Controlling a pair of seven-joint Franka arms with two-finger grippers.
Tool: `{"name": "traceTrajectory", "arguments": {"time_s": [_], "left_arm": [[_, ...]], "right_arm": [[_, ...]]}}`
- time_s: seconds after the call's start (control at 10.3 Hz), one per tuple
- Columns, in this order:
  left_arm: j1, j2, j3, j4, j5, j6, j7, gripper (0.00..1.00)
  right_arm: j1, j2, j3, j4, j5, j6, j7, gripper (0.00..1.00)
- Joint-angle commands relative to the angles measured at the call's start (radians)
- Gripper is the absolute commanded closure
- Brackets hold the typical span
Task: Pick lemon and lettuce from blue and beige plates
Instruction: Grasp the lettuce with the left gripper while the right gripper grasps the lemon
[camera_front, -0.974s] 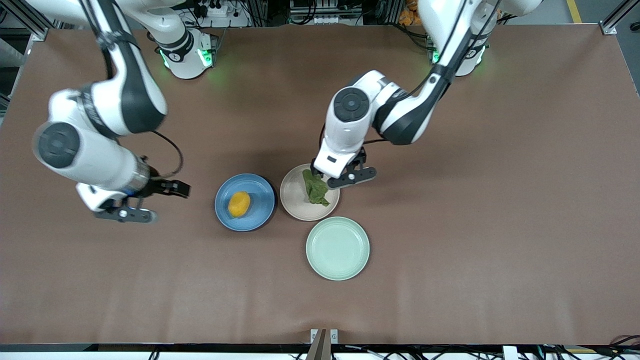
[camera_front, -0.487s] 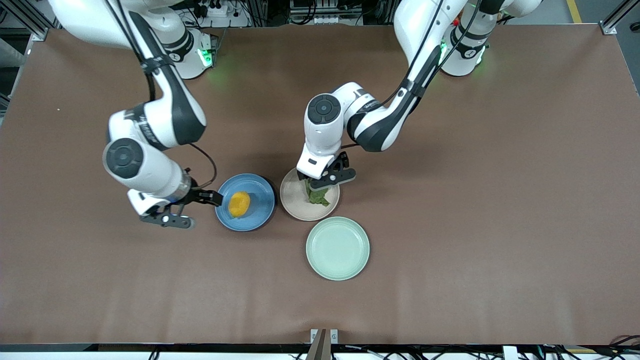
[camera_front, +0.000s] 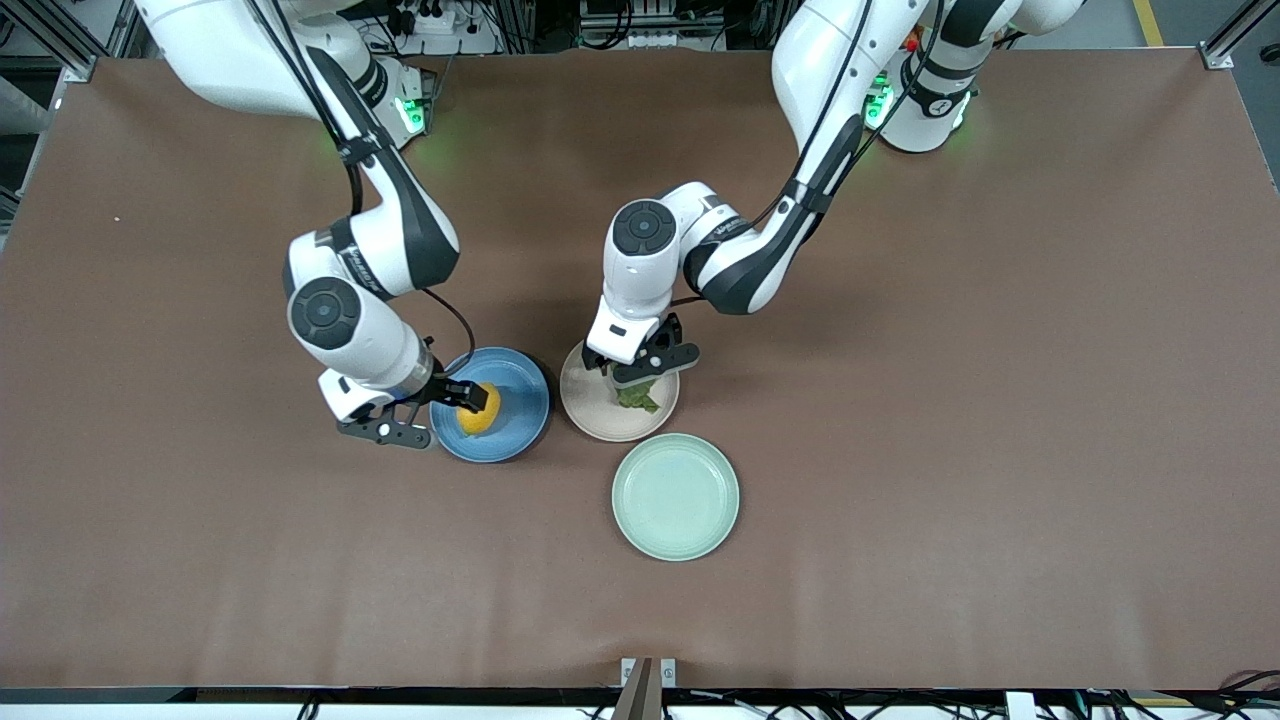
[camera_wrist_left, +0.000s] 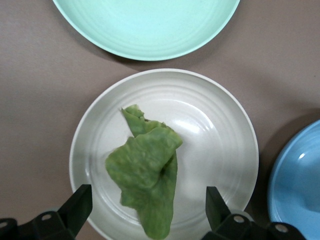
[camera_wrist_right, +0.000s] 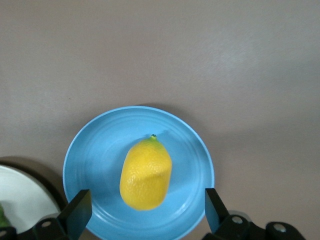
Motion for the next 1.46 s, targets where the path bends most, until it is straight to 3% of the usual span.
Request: {"name": "traceTrajectory", "arguments": {"time_s": [0.0,0.29,0.88,1.07,1.17,1.36], "left_arm": [[-0.026,0.047,0.022,0.051,0.028,0.011,-0.043,0.00],[-0.076,0.076,0.074,0.056,0.026,0.029,-0.043,0.00],[-0.090,0.106,0.077,0.053,0.032,0.031,-0.040,0.00],[-0.092,0.113,0.077,0.050,0.037,0.031,-0.041,0.68],[-0.096,0.111,0.077,0.048,0.037,0.030,-0.041,0.95],[-0.096,0.108,0.077,0.050,0.037,0.028,-0.043,1.00]], "right_arm": [[0.005,0.005,-0.005,-0.070,0.007,0.077,0.017,0.00],[0.010,0.030,-0.005,-0.079,0.007,0.090,0.018,0.00],[0.031,0.087,-0.005,-0.079,0.007,0.163,0.069,0.00],[0.048,0.110,-0.006,-0.078,0.007,0.194,0.089,0.00],[0.050,0.122,-0.006,-0.078,0.007,0.208,0.089,0.00],[0.057,0.140,-0.006,-0.079,0.007,0.231,0.091,0.00]]}}
